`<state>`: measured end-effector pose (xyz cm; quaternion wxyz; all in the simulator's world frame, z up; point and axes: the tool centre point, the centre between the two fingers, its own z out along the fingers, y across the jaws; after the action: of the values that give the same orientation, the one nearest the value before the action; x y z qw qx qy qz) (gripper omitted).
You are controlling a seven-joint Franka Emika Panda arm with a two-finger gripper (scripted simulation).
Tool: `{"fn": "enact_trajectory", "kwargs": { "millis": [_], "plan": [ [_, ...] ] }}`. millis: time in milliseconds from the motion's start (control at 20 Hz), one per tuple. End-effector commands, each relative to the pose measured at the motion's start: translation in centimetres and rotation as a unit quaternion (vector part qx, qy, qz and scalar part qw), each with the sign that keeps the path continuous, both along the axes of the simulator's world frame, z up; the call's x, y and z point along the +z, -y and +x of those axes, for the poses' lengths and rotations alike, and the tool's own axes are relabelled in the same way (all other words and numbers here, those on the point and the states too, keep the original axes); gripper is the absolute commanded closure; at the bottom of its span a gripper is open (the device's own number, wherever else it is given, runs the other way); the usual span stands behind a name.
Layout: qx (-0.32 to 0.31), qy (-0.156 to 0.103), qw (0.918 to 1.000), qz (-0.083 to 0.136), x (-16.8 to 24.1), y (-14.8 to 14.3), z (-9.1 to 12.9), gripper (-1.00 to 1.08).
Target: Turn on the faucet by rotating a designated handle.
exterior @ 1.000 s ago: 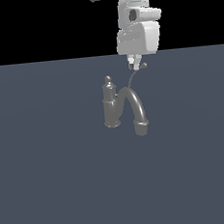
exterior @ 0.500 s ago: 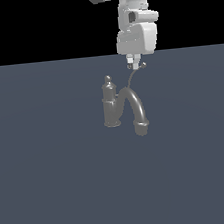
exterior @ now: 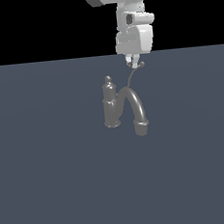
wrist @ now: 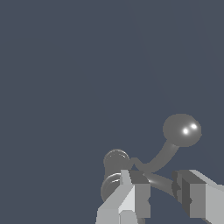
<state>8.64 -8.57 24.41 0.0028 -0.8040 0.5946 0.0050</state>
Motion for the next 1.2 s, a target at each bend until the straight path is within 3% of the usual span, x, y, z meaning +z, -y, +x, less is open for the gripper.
{"fn": "enact_trajectory", "kwargs": {
  "millis": [0,1150],
  "plan": [
    [-0.003,0.002,1.0,-0.001,-0.1,0.3,0.8,1.08],
    [-0.016,0.002,0.9999,-0.005,-0.2,0.4,6.2,1.08]
  ]
}}
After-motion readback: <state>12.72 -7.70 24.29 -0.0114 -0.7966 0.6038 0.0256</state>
